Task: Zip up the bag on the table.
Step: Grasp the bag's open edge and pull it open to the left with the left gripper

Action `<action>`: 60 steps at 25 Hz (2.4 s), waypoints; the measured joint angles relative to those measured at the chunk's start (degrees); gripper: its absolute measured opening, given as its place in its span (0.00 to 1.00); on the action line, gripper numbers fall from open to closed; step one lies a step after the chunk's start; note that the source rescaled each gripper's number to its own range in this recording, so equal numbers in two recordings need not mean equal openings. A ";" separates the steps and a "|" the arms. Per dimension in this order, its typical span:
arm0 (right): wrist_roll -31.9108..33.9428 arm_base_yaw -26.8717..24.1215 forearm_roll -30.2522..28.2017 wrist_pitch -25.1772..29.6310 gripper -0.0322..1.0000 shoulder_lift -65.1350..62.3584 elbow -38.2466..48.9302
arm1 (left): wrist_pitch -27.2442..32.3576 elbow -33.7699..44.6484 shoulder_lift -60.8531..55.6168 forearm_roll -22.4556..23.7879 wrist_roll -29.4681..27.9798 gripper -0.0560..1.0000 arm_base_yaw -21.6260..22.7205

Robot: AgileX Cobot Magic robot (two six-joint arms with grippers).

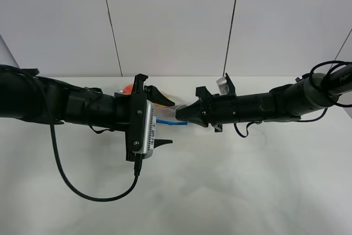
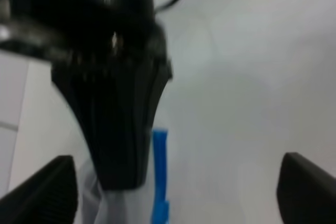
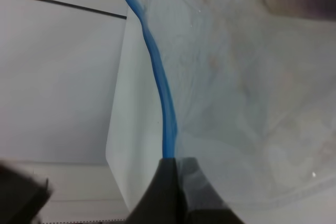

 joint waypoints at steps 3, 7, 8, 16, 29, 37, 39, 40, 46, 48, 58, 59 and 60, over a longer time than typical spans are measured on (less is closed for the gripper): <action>0.00 0.00 0.00 0.06 0.03 0.00 0.00 | -1.44 -2.08 2.40 -0.02 0.00 0.87 0.00; -0.02 0.00 0.06 0.36 0.03 0.00 0.00 | -2.08 -3.90 4.83 -0.07 -0.04 0.86 0.00; -0.19 0.00 0.06 0.38 0.03 0.00 0.00 | -2.71 -4.13 5.44 -0.07 -0.06 0.86 0.00; -1.01 0.00 0.06 0.96 0.03 0.00 0.00 | -6.20 -4.59 7.59 -0.09 -0.45 0.85 0.00; -1.24 0.00 0.00 0.34 0.03 0.00 0.00 | -5.75 -6.18 7.59 -0.20 -6.65 0.75 0.00; -1.24 0.00 0.00 -1.32 0.03 0.00 0.00 | -4.35 -8.04 7.59 -0.20 -6.33 0.75 0.00; -1.28 0.00 0.00 -1.36 0.03 0.00 0.00 | -4.47 -8.18 7.59 -0.20 -6.33 0.75 0.00; -1.28 0.00 0.00 -1.50 0.03 0.00 0.00 | -4.71 -8.25 7.59 -0.20 -6.28 0.75 0.00; -1.28 0.00 0.00 -1.54 0.03 0.00 0.00 | -5.46 -8.30 7.59 -0.20 -6.28 0.75 0.00; -1.28 0.00 0.00 -1.54 0.03 0.00 -0.36 | -5.56 -8.30 7.59 -0.20 -6.28 0.75 0.00; -0.16 0.00 -0.06 -0.18 0.03 0.00 -4.11 | -6.03 -8.30 7.59 -0.20 -6.23 0.75 0.00; -0.16 0.00 -0.06 -0.18 0.03 0.00 -4.11 | -6.38 -8.30 7.59 -0.20 -6.23 0.75 0.00; -0.16 0.00 -0.06 -0.11 0.03 0.00 -4.11 | -6.73 -8.30 7.59 -0.20 -6.23 0.75 0.00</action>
